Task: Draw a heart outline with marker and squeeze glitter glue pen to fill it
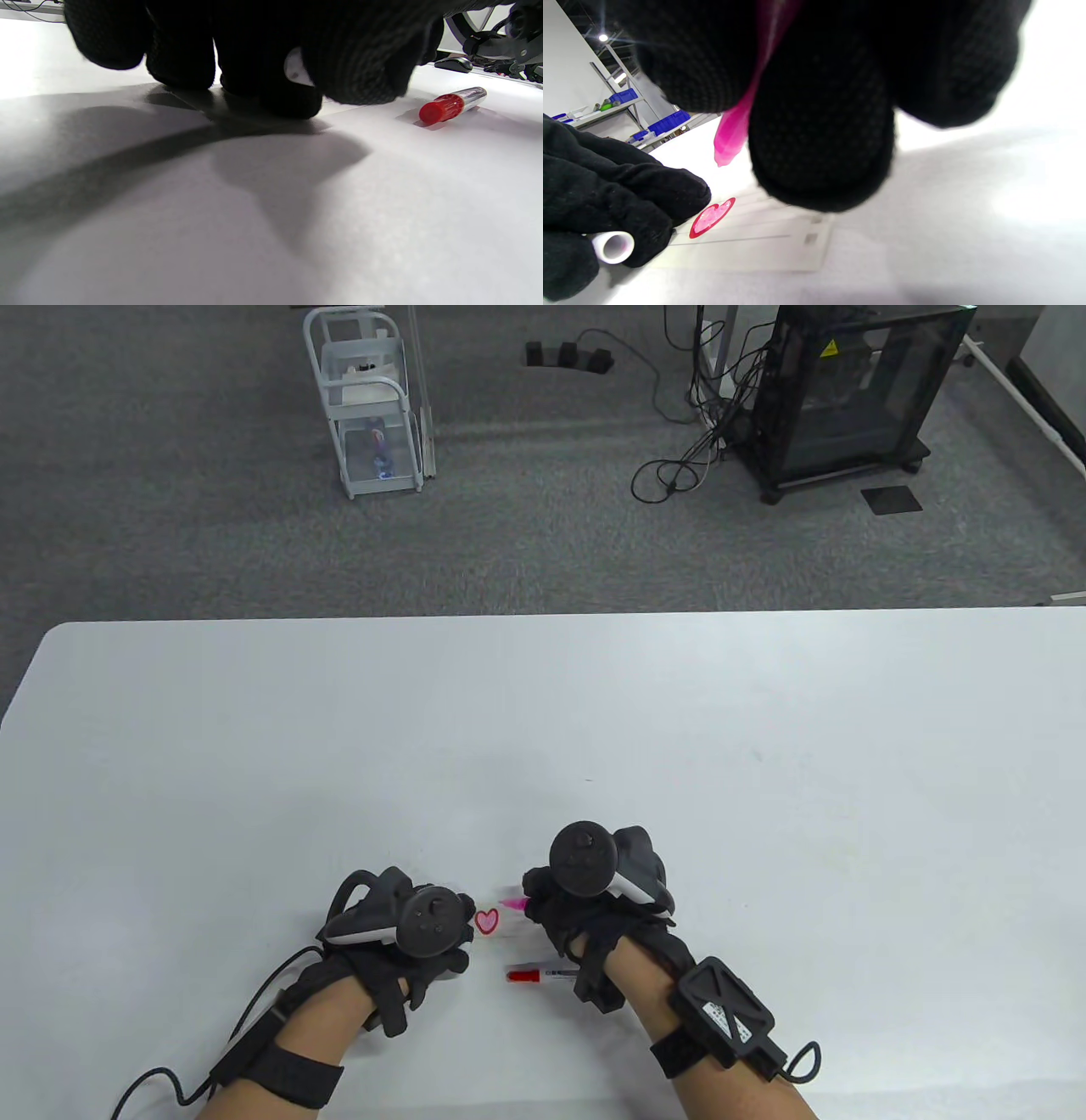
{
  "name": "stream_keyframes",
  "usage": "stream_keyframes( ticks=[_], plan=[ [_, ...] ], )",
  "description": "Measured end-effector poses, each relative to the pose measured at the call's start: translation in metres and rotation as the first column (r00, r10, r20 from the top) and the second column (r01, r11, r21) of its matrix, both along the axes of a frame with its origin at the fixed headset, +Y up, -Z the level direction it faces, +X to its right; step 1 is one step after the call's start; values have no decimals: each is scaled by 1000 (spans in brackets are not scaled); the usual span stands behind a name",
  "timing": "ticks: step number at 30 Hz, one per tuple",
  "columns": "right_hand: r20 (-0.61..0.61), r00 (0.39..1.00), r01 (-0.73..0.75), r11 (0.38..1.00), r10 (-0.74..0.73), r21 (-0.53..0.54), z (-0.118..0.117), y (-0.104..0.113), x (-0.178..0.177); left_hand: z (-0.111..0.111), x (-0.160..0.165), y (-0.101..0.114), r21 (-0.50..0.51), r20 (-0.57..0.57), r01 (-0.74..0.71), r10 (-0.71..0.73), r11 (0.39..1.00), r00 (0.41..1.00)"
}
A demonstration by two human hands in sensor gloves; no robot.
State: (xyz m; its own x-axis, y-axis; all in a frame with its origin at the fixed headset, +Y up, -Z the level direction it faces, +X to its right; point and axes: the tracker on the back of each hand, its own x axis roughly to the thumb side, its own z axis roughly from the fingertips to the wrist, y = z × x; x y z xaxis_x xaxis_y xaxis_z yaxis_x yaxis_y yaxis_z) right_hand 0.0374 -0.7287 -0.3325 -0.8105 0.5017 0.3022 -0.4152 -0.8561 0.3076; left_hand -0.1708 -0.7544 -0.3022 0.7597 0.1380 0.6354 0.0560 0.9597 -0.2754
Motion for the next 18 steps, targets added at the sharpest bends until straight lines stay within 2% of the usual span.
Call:
stream_keyframes(
  ticks=[13, 16, 18],
  plan=[
    [-3, 999, 36, 999, -36, -7, -1, 3, 9, 2, -5, 5, 23, 17, -31, 31, 999, 999],
    [0, 998, 61, 998, -61, 13, 0, 7, 12, 4, -14, 18, 66, -3, -114, 115, 991, 993],
    [-11, 995, 100, 994, -99, 44, 2, 12, 13, 5, -22, 27, 140, -43, -170, 177, 975, 983]
  ],
)
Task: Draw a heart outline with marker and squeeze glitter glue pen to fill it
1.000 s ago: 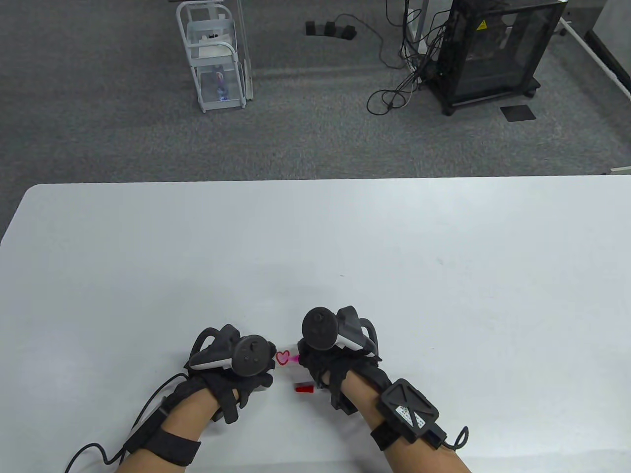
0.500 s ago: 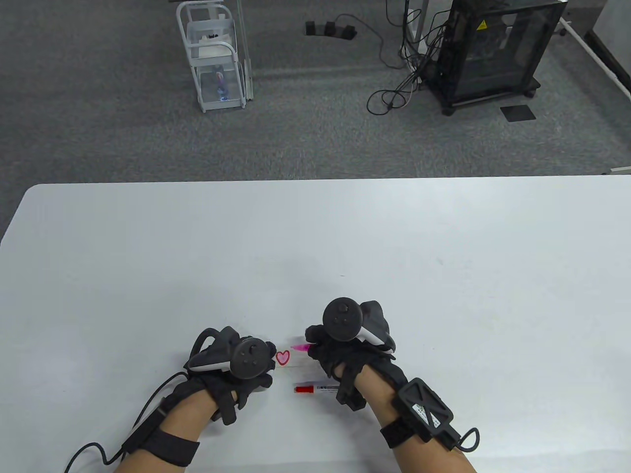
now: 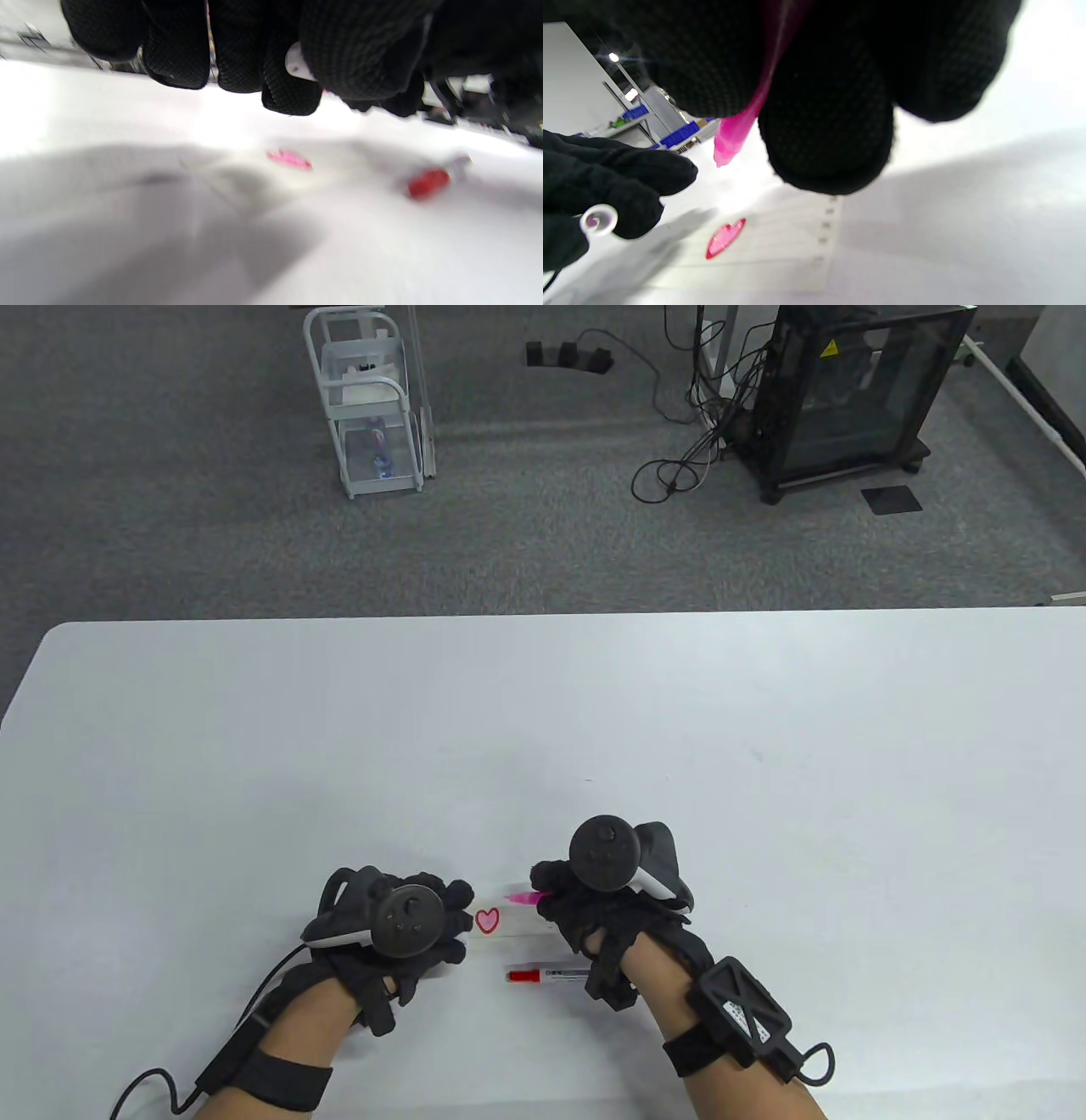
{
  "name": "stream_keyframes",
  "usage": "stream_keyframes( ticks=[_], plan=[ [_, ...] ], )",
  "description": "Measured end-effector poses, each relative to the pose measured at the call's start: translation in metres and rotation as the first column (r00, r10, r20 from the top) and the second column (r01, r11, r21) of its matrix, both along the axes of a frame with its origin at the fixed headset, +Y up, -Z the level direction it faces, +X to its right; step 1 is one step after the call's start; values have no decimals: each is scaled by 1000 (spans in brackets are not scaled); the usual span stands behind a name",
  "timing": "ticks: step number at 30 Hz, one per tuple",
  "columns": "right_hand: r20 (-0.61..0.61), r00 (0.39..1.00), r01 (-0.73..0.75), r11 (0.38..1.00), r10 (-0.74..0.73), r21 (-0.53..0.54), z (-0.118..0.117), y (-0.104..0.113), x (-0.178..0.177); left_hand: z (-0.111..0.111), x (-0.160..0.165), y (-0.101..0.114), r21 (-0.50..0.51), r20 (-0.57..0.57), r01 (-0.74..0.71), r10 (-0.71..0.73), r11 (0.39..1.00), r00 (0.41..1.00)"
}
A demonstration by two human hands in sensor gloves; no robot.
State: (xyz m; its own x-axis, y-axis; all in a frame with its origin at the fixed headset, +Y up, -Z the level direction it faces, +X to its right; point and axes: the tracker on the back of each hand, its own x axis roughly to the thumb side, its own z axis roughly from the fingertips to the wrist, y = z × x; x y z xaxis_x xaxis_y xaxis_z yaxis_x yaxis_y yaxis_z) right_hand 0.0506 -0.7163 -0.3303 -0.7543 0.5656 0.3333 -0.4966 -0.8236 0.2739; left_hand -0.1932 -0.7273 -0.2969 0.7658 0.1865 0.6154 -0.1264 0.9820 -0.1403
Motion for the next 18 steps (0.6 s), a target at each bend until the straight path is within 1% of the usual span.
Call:
stream_keyframes(
  ticks=[3, 4, 6, 13, 16, 18],
  plan=[
    [-48, 993, 107, 993, -104, 55, 5, 8, 0, 1, -11, 9, 107, -63, -82, 89, 991, 994],
    [-61, 989, 135, 989, -132, 60, 6, 9, -1, 1, -13, 10, 120, -72, -91, 100, 989, 992],
    [-84, 982, 171, 984, -167, 47, 9, 10, -4, 2, -13, 10, 125, -72, -99, 109, 987, 991],
    [-109, 979, 177, 982, -170, 64, 14, 11, -11, 5, -6, 9, 113, -39, -105, 111, 988, 993],
    [-132, 974, 193, 980, -184, 56, 15, 10, -13, 8, -3, 10, 129, -32, -96, 101, 987, 994],
    [-132, 971, 213, 974, -202, 80, 17, 10, -14, 9, 0, 10, 135, -16, -114, 117, 984, 993]
  ],
)
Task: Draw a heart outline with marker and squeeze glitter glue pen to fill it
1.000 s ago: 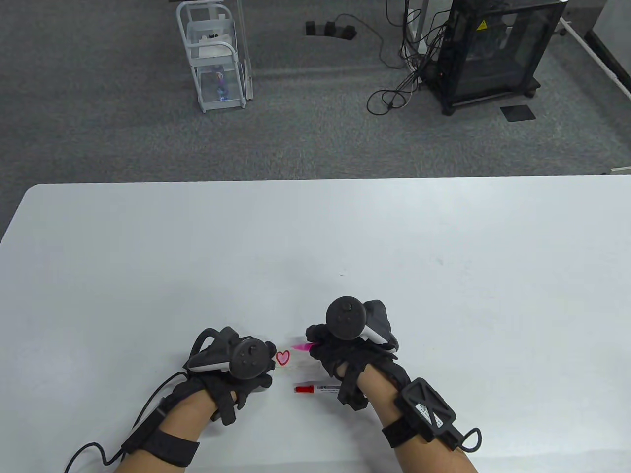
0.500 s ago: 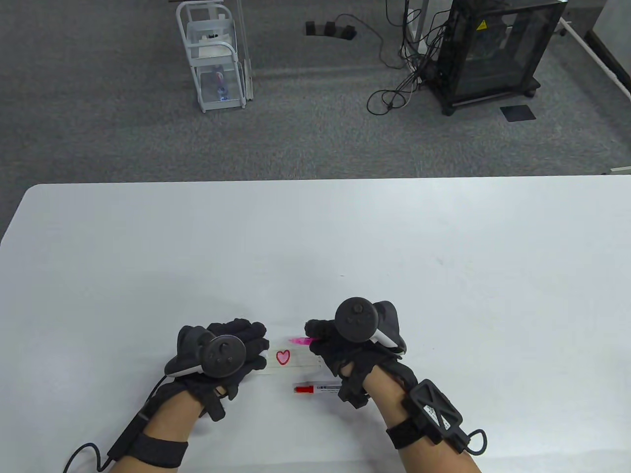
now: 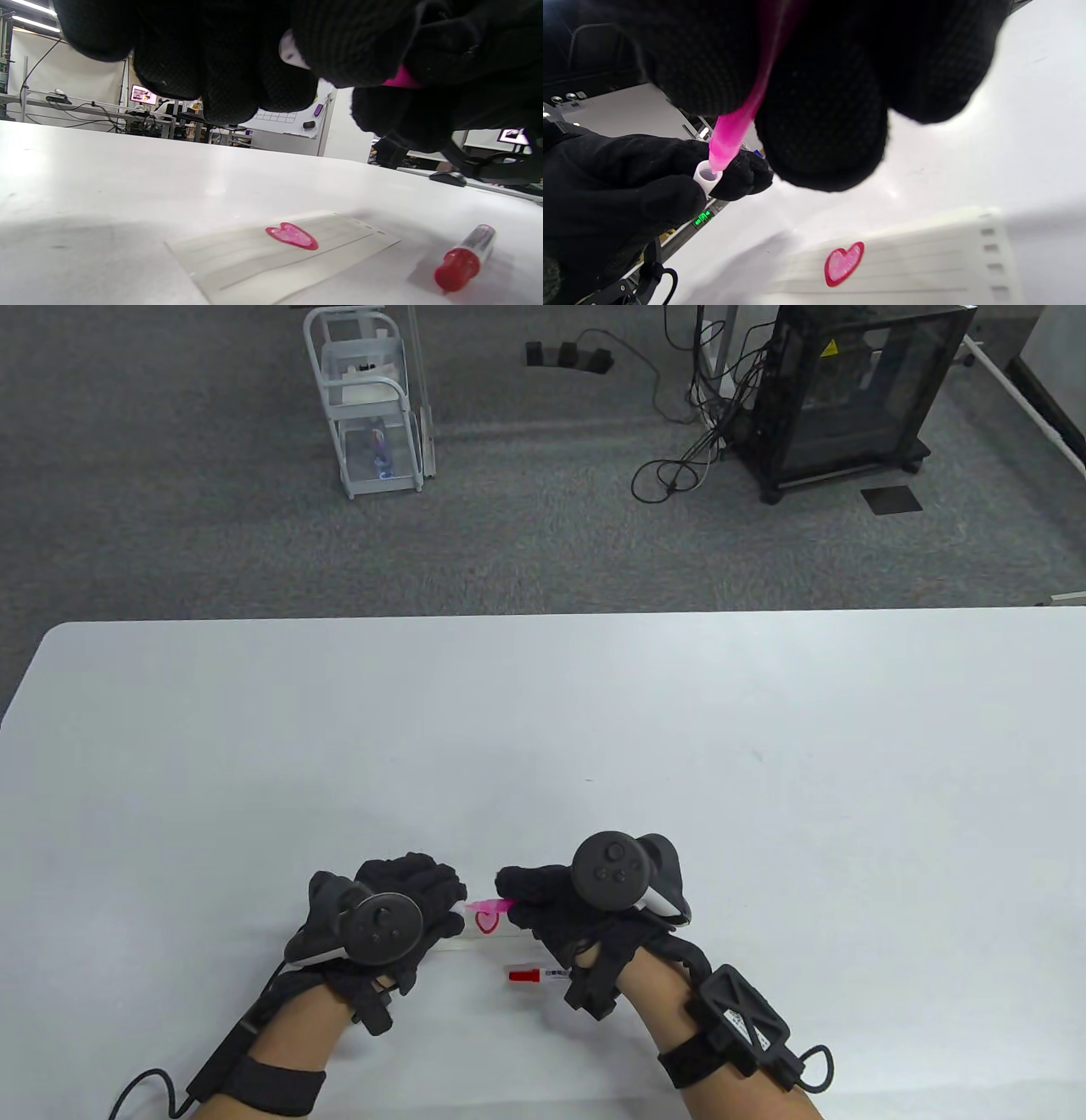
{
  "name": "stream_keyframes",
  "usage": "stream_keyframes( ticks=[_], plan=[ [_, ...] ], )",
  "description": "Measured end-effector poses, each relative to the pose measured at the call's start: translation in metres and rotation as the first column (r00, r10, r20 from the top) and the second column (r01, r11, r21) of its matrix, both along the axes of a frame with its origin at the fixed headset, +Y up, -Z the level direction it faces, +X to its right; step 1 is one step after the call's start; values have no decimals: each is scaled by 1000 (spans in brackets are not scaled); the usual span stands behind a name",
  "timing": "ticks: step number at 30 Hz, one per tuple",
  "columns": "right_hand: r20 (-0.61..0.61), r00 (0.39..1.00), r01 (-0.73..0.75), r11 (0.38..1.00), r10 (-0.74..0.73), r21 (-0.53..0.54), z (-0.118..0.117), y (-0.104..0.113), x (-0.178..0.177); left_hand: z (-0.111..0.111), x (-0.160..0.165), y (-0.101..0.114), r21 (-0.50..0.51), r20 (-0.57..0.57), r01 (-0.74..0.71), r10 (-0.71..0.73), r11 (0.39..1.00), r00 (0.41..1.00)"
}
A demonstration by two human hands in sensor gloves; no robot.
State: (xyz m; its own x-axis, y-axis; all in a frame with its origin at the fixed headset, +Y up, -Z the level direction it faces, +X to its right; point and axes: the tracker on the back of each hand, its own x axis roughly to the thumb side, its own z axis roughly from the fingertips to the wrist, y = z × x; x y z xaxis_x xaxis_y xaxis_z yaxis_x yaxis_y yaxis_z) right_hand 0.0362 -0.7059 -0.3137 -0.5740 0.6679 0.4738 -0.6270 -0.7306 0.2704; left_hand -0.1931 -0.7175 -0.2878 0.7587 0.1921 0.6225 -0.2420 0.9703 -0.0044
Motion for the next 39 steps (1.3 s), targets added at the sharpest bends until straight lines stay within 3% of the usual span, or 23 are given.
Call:
stream_keyframes(
  ticks=[5, 8, 15, 19, 21, 29, 33, 36, 39],
  plan=[
    [-42, 999, -1, 1000, 1, -3, 4, -1, -8, 6, 8, 2, 2, 31, -18, 18, 1000, 999],
    [-41, 999, 7, 999, -6, 33, 7, -2, -9, 11, 11, 5, 63, 18, 30, -32, 998, 999],
    [-67, 980, 180, 981, -185, -67, 12, -3, -9, 7, 3, 5, 51, -36, -52, 54, 997, 998],
    [-77, 980, 179, 980, -185, -84, 11, -2, -10, 4, -3, 2, 19, -35, -118, 119, 993, 992],
    [-42, 978, 201, 978, -204, -59, 9, -1, -7, 2, -6, -1, -3, -37, -130, 130, 991, 991],
    [-87, 982, 169, 984, -165, 46, 4, 4, 7, -1, -11, -1, -43, -12, -191, 191, 981, 982],
    [7, 994, 106, 990, -107, 89, 2, 5, 9, 1, -10, 0, -24, 10, -174, 174, 984, 985],
    [43, 987, 153, 987, -155, 46, 3, 1, 11, -1, -11, -2, -51, 5, -210, 210, 976, 978],
    [-73, 978, 194, 980, -197, -48, 4, 0, 6, -1, -13, -1, -38, -17, -214, 214, 976, 977]
  ],
)
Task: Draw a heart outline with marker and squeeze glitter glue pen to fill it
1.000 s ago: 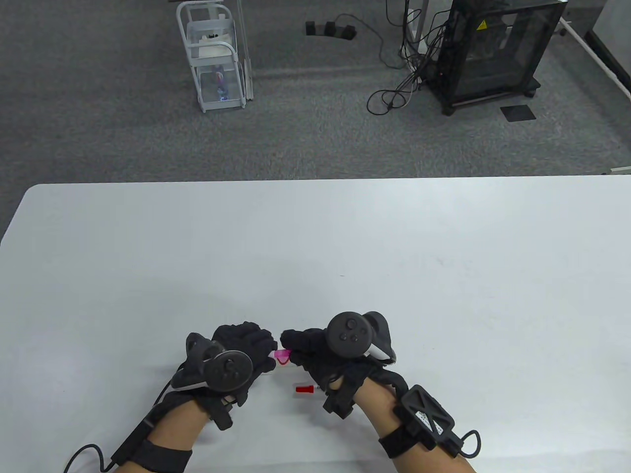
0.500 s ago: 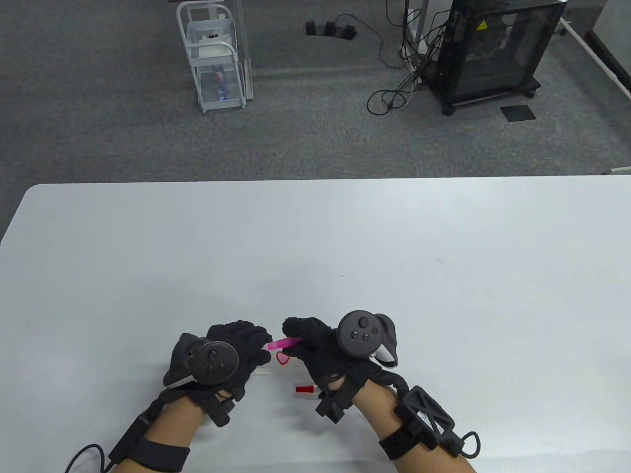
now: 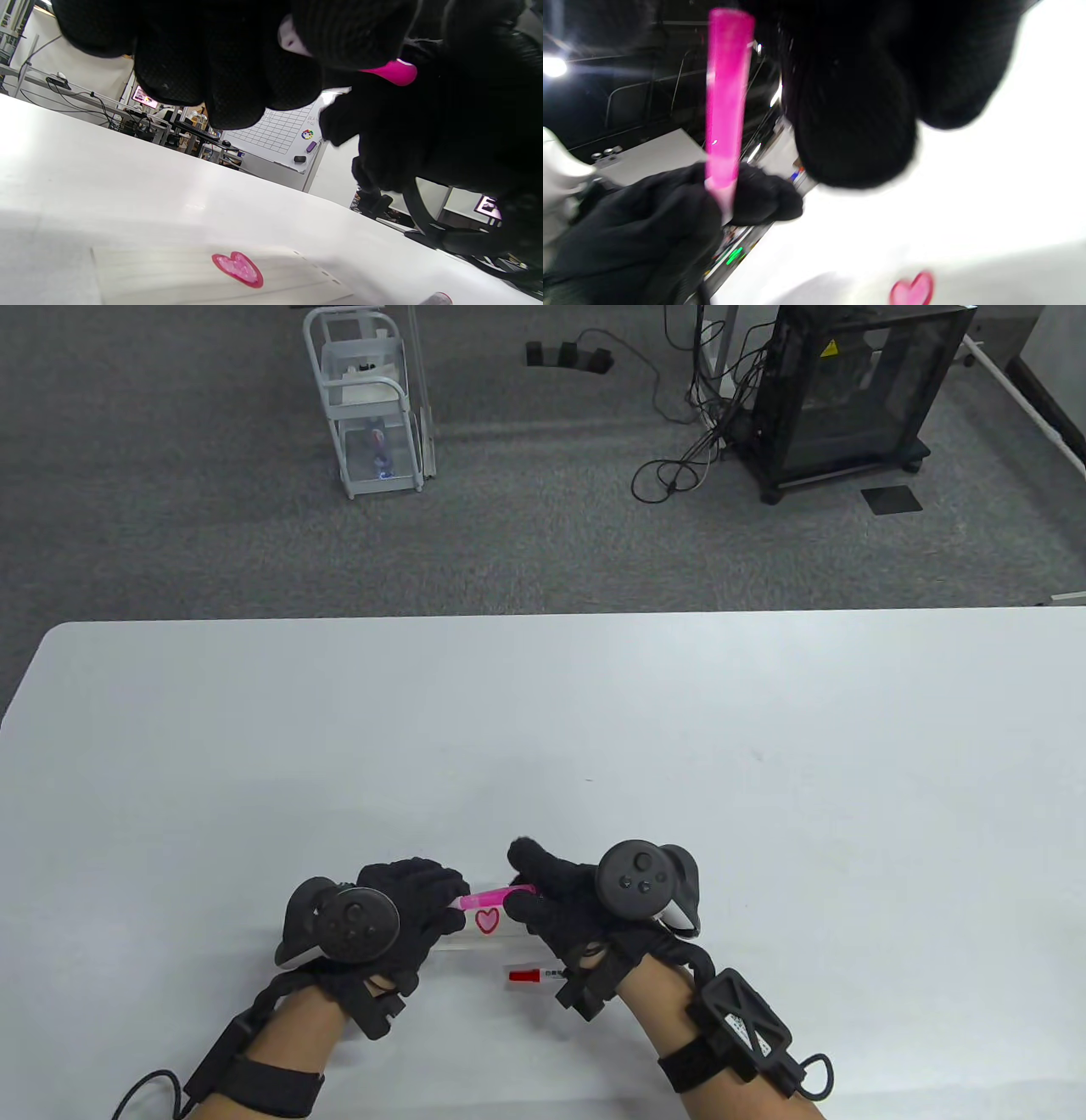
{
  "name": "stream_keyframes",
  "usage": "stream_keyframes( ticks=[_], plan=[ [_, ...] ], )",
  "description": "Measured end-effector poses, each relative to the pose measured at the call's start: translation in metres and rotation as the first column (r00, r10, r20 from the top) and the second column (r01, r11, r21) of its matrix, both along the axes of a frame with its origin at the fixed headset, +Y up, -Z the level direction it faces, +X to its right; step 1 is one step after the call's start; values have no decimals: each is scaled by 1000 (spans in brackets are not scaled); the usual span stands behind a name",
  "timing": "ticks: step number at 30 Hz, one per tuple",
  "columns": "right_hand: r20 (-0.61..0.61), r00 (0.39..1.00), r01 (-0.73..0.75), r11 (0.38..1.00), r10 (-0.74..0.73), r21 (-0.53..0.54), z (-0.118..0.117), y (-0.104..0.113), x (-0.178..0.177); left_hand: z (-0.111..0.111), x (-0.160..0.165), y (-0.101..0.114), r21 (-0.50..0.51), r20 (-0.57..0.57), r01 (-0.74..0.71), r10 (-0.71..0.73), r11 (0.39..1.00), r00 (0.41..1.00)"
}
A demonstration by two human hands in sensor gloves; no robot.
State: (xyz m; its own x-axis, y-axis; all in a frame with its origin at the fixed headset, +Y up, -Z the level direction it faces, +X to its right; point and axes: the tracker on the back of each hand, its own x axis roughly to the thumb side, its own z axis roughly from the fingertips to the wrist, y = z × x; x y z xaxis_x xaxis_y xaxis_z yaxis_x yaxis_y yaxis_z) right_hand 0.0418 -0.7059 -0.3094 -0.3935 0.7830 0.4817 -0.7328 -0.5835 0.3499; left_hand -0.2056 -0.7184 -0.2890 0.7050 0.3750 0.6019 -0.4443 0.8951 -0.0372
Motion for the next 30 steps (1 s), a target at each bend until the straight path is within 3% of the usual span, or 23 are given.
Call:
stream_keyframes(
  ticks=[2, 5, 10, 12, 15, 18, 21, 24, 27, 30],
  plan=[
    [-49, 997, 56, 998, -57, -15, 2, 1, -2, 0, -1, 1, -4, -2, -8, 8, 1000, 1000],
    [13, 999, 52, 995, -53, 86, 3, 5, 0, 0, -1, 1, -7, 8, -20, 20, 1000, 1000],
    [191, 981, -57, 990, 31, 128, 1, 6, 7, 0, -1, 0, -5, 18, -6, 6, 1000, 1000],
    [165, 985, -61, 990, 40, 124, 1, 6, 8, 0, -1, 0, -6, 12, -6, 6, 1000, 1000],
    [-39, 999, 15, 999, -13, 52, 2, 9, 3, -1, -3, 2, -3, -3, -13, 13, 1000, 1000],
    [53, 998, -31, 990, 24, 141, 2, 11, 3, 0, -3, 3, -1, 5, -7, 7, 1000, 1000],
    [190, 980, -83, 989, 60, 118, 2, 8, 5, 1, -2, 3, 11, 4, 2, -2, 1000, 1000],
    [166, 983, -100, 983, 73, 156, 4, 9, 6, 0, -3, 2, -4, -2, -6, 6, 1000, 1000],
    [-4, 996, -82, 981, 84, 173, 8, 14, 0, -1, -4, 3, 2, -9, -7, 7, 1000, 1000],
    [93, 993, -85, 975, 67, 207, 6, 13, -1, 0, -4, 4, 5, 3, -5, 5, 1000, 1000]
  ],
)
